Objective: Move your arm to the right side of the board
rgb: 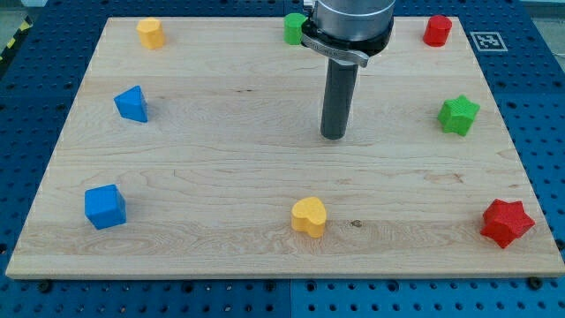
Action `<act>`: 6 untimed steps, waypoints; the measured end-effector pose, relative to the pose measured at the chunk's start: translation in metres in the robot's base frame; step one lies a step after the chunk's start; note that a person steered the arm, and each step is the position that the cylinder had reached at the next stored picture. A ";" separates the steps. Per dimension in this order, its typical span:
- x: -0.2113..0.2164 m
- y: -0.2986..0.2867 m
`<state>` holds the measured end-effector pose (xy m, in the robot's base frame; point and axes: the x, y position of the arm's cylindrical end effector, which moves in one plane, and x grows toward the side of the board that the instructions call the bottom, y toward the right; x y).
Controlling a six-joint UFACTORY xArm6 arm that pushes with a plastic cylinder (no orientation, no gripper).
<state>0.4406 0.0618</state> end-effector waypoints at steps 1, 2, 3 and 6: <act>-0.003 0.000; -0.003 0.000; -0.003 0.001; 0.015 0.115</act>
